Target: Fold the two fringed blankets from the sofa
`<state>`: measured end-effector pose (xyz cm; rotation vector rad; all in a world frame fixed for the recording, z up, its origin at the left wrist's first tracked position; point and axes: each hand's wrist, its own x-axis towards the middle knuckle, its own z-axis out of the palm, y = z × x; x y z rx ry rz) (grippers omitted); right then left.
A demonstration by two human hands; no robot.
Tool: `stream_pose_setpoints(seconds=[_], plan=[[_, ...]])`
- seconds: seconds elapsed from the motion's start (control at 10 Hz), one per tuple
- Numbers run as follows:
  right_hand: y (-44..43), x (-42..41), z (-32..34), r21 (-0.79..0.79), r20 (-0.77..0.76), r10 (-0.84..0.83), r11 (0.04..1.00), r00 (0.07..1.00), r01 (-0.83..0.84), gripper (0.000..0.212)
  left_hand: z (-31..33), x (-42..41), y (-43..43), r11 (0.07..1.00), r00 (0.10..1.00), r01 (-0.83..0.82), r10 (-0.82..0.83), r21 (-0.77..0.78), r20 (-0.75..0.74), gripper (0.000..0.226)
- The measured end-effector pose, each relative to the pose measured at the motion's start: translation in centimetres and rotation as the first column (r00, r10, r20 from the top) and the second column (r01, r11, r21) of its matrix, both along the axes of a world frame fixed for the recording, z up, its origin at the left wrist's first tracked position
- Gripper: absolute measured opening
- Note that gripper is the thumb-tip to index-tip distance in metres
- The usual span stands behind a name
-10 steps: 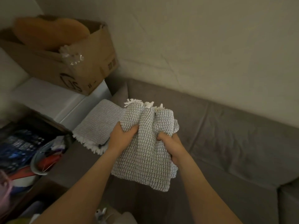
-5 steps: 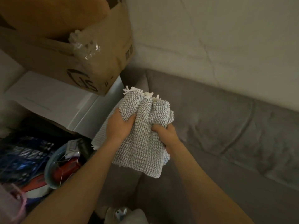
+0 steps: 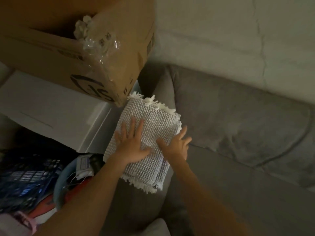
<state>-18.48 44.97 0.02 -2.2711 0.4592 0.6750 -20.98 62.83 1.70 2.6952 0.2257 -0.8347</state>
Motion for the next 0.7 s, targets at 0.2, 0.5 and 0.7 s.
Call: stream_pose_setpoints(seconds=[0.2,0.5,0.7], plan=[[2.2,0.0,-1.3,-0.305,0.324,0.607,0.793,0.725,-0.527,0.103,-0.9,0.8,-0.5,1.000,0.999,0.002,-0.001,0.015,-0.041,0.142],[1.0,3.2,-2.0,-0.162,0.106,0.715,0.699,0.691,-0.697,0.103,-1.3,0.9,-0.4,0.999,0.997,0.031,-0.032,-0.008,-0.069,0.129],[-0.2,1.7,2.8,-0.326,0.203,0.648,0.751,0.734,-0.574,0.049,0.5,-1.2,-1.9,0.998,0.998,-0.024,0.027,-0.052,0.055,0.104]])
